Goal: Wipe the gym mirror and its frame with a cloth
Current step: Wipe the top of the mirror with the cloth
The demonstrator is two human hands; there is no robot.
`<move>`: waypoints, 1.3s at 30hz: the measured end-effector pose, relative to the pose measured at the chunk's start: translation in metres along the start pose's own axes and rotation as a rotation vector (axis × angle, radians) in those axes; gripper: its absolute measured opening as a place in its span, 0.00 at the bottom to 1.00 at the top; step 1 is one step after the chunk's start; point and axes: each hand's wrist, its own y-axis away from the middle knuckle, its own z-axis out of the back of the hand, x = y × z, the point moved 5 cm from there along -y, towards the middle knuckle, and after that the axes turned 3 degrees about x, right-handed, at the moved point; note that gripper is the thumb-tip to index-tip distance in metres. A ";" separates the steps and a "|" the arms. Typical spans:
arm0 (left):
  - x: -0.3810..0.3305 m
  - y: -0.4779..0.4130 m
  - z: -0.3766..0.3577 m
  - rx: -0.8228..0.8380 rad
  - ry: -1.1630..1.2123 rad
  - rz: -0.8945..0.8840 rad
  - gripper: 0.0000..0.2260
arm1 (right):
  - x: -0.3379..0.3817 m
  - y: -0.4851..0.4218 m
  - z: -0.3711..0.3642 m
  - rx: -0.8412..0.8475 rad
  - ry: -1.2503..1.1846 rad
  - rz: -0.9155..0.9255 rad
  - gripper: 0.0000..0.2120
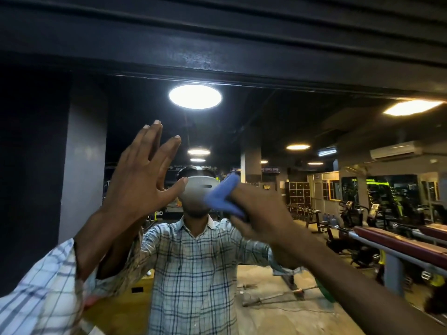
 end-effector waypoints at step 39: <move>0.058 0.018 0.022 -0.010 0.018 -0.002 0.39 | -0.039 -0.172 0.066 -0.546 0.021 -0.360 0.11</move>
